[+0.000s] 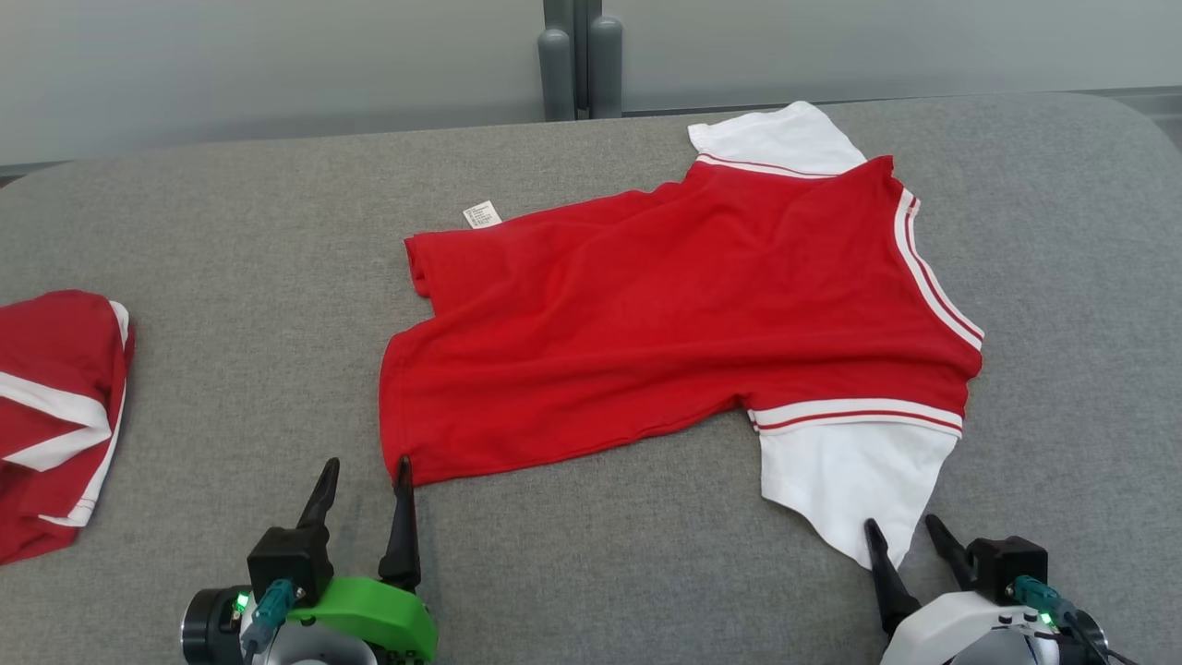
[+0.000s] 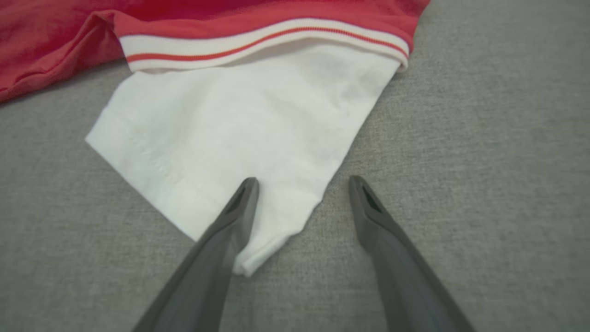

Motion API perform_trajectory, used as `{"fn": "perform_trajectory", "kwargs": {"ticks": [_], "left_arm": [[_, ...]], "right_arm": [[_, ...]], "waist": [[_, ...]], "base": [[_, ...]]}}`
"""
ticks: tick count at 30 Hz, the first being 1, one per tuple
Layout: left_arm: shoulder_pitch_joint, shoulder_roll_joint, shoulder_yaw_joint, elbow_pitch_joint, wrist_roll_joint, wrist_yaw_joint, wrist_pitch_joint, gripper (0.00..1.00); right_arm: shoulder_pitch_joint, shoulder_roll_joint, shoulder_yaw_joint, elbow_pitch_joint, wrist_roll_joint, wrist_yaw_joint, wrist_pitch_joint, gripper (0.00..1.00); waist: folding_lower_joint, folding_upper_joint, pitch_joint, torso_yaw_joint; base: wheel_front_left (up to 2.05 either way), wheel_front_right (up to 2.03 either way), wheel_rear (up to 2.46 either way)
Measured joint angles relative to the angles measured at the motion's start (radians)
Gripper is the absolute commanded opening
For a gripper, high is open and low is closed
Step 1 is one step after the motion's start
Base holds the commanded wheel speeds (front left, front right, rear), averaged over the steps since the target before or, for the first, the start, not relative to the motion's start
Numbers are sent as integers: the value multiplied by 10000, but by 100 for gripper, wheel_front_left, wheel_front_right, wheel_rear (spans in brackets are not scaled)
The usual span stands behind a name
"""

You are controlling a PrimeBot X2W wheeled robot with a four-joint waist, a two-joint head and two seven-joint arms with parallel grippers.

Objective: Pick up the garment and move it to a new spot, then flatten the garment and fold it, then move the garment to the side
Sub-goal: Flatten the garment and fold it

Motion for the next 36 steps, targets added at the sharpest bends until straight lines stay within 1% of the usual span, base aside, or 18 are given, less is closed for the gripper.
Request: {"fn": "perform_trajectory", "kwargs": {"ticks": [2, 3, 4, 5, 6, 7, 11, 18, 23, 30, 36], "left_arm": [[-95, 0, -46, 35, -13, 2, 0, 100], [-95, 0, -56, 40, -27, 2, 0, 100], [-95, 0, -59, 50, -54, 4, 0, 100], [-95, 2, -71, 59, -79, 10, -2, 100], [-94, 0, -75, 67, -94, 10, 0, 100], [-93, 0, -77, 79, -104, 10, 0, 100], [-92, 0, -59, 94, -186, 10, 0, 100], [-98, 2, -63, 291, -489, -48, 0, 100], [-98, 0, -92, 522, -782, -134, 0, 100], [-97, -2, -86, 871, -1172, -148, 0, 100], [-384, 2, 244, 1229, -1513, -71, 0, 100]], "right_arm": [[-224, -90, 541, 389, 299, -56, -77, 100], [-262, -132, 706, 449, 336, -73, -104, 83], [-309, -180, 836, 520, 399, -79, -123, 56], [-338, -236, 957, 573, 477, -77, -142, 56], [-360, -276, 1041, 598, 545, -77, -144, 33], [-373, -301, 1127, 619, 619, -77, -144, 0], [-379, -408, 1233, 598, 798, 13, -119, 0], [-84, -752, 805, 111, 788, 25, -19, 0], [252, -832, 581, -270, 719, 17, 31, 0], [405, -909, 627, -470, 721, 15, 33, 0], [348, -1024, 742, -667, 721, 15, 35, 0]], "waist": [[0, 0, 127, 49], [0, 0, 141, 60], [0, 0, 146, 65], [0, 0, 144, 64], [0, 0, 130, 60], [0, 0, 118, 49], [0, 0, 75, -30], [0, 0, 52, -273], [0, 0, 28, -479], [0, 0, 46, -756], [0, 0, 226, -962]], "base": [[0, 0, 0], [0, 0, 0], [0, 0, 0], [0, 0, 0], [0, 0, 0], [0, 0, 0], [0, 0, 0], [0, 0, 0], [0, 0, 0], [0, 0, 0], [0, 0, 0]]}}
